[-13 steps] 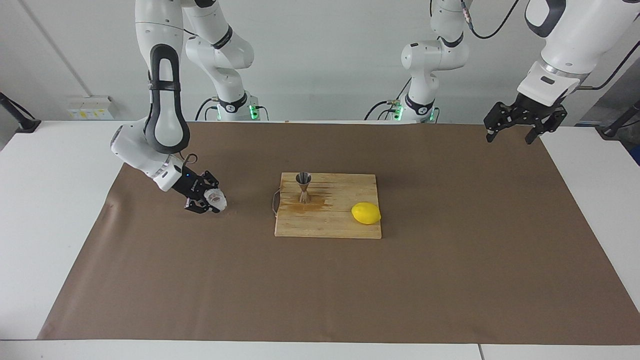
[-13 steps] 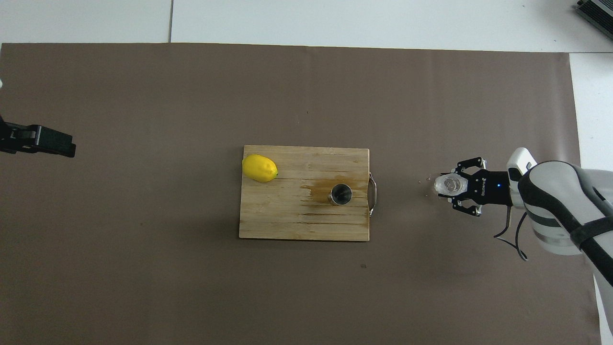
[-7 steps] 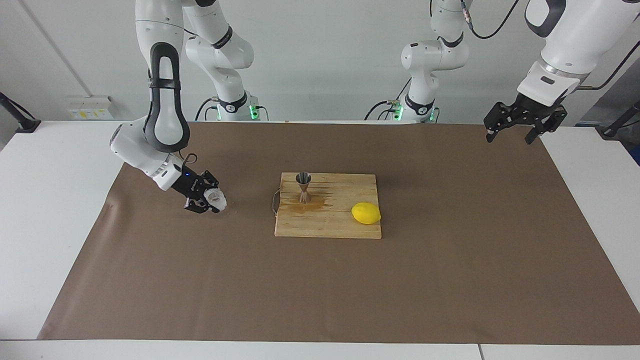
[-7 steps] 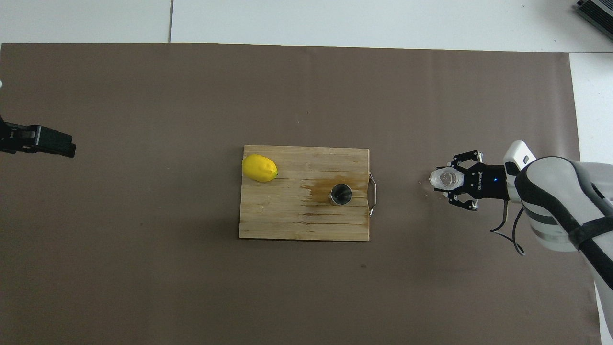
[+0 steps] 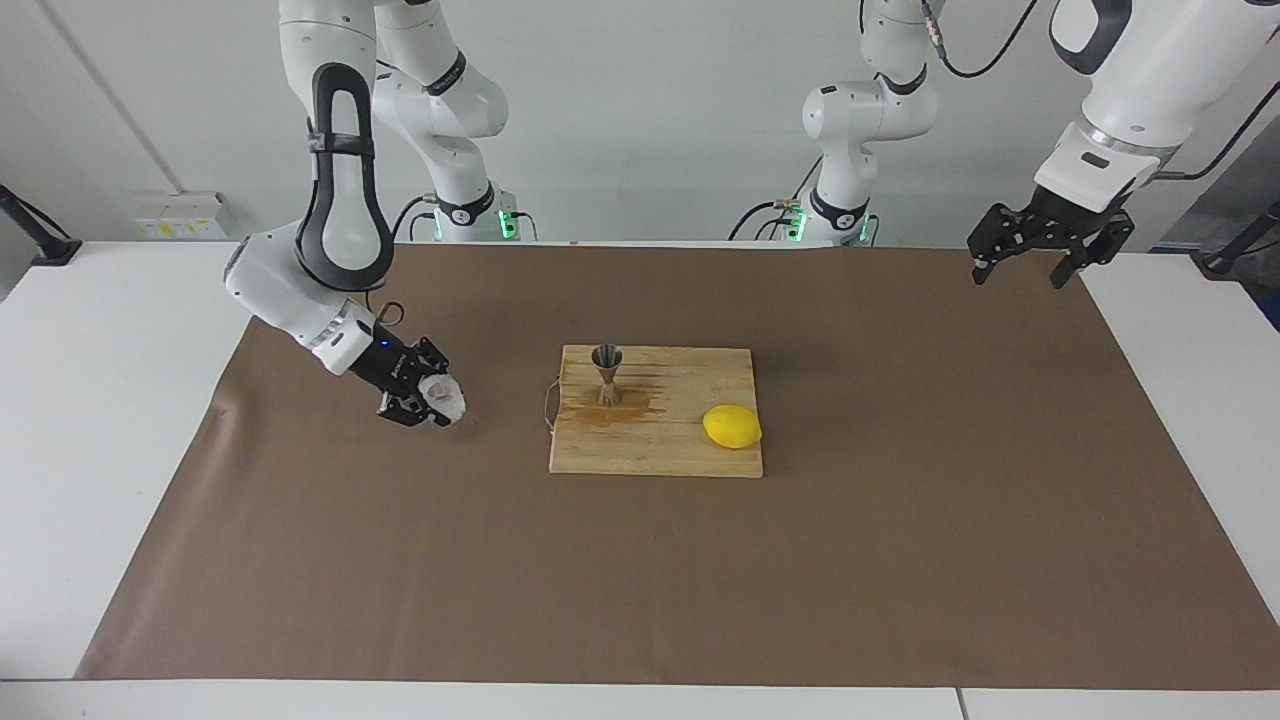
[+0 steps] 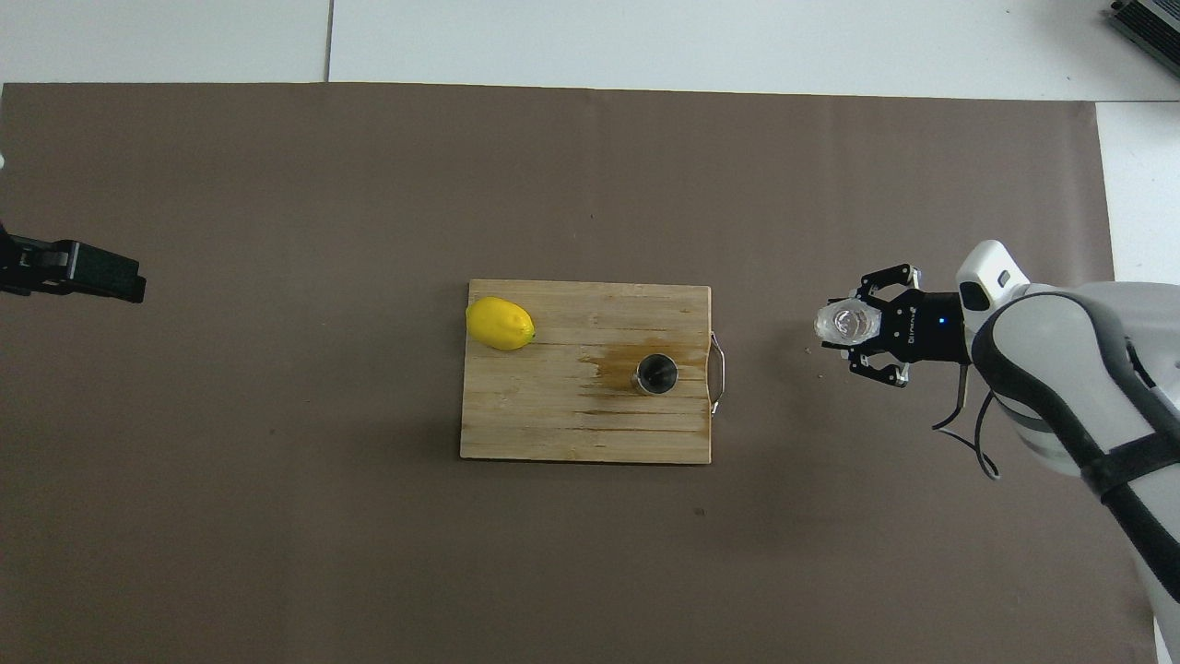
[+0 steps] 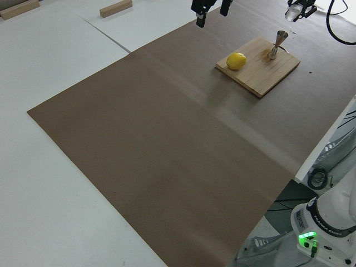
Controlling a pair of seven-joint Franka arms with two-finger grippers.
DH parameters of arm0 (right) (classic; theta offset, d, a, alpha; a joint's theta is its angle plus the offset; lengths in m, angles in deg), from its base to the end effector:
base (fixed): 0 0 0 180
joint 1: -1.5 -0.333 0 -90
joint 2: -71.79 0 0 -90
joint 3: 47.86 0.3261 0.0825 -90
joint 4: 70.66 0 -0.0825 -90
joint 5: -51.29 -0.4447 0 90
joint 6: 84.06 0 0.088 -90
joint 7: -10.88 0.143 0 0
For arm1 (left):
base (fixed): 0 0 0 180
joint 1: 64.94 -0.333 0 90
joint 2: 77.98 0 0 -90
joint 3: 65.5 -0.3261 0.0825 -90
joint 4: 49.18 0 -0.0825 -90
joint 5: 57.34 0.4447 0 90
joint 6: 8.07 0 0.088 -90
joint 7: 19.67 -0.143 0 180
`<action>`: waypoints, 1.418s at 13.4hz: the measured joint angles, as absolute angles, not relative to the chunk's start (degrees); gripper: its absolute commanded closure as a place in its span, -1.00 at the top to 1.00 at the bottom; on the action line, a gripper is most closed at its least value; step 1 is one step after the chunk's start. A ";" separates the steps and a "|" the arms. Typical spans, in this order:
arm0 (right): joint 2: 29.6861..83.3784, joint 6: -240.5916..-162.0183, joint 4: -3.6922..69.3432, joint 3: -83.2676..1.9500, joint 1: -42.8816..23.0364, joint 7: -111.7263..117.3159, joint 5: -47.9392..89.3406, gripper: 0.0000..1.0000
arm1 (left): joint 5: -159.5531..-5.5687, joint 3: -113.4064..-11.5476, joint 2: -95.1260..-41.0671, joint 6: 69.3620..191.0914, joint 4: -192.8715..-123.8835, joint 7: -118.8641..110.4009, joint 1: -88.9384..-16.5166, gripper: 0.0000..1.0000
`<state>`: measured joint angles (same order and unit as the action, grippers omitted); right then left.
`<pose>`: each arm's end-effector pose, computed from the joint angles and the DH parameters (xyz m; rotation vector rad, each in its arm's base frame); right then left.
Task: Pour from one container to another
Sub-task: 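Lift the white cup with the right gripper toward the metal cup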
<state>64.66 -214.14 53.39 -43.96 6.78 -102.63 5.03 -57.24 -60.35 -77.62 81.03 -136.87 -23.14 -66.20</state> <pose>0.6081 0.0236 0.2837 -2.0590 -1.7579 -0.7082 0.6154 -0.0414 0.6148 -3.1339 0.2015 -0.0288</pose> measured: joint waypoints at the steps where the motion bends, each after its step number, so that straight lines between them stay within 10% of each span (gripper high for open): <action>1: 64.78 -214.17 52.29 -43.91 5.71 -99.15 7.19 -0.62 | -57.24 -60.35 -77.62 81.03 -136.87 -23.14 -66.20 1.00; 19: 67.93 -214.05 47.94 -43.63 -8.97 -76.42 30.17 -0.62 | -57.24 -60.35 -77.65 81.03 -136.87 -23.14 -66.20 1.00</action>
